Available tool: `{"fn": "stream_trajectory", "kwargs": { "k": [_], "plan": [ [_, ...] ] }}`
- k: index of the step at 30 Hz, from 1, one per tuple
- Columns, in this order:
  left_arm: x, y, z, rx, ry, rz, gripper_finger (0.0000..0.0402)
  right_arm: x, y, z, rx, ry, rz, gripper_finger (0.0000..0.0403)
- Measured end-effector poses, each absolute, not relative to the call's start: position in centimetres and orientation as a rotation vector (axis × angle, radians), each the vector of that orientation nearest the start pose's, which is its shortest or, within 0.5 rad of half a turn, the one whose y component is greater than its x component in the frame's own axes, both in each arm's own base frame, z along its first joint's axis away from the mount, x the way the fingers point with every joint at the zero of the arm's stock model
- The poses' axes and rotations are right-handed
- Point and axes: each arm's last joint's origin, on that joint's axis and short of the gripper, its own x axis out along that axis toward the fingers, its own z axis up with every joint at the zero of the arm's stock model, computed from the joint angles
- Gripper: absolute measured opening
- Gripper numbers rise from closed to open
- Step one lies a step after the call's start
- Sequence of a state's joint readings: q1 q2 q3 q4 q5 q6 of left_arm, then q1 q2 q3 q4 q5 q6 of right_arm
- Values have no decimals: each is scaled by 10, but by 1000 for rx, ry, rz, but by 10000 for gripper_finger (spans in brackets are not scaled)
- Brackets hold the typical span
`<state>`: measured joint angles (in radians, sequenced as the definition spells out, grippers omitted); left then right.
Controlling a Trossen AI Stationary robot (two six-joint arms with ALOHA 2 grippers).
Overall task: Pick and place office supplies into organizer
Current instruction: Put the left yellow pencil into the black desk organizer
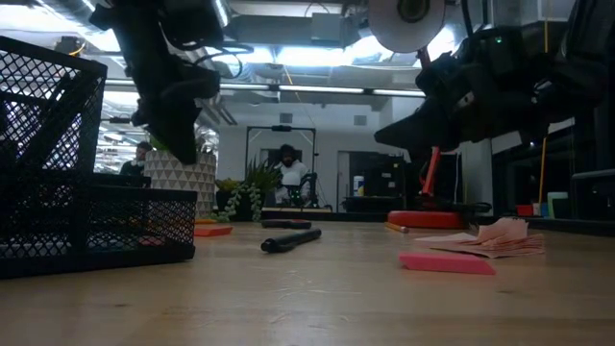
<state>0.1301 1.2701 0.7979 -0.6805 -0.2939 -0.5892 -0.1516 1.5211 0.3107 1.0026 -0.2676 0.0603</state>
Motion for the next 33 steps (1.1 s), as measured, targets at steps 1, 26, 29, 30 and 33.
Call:
{"fn": "stream_trajectory", "kwargs": {
  "k": [1,26,29,30,33],
  "plan": [
    [223,39,211,-423,1000,704,86,241,-29,139,94,209,110,7],
    [254,66,191,-482,1318,817,143,239,-43,139,35,206,57,9],
    [255,72,184,-533,1353,798,143,239,-43,139,22,206,59,9],
    [255,74,182,-527,1358,795,143,239,-43,139,22,206,59,9],
    [254,81,175,-519,1391,799,143,239,-43,139,21,206,59,9]
  ]
}}
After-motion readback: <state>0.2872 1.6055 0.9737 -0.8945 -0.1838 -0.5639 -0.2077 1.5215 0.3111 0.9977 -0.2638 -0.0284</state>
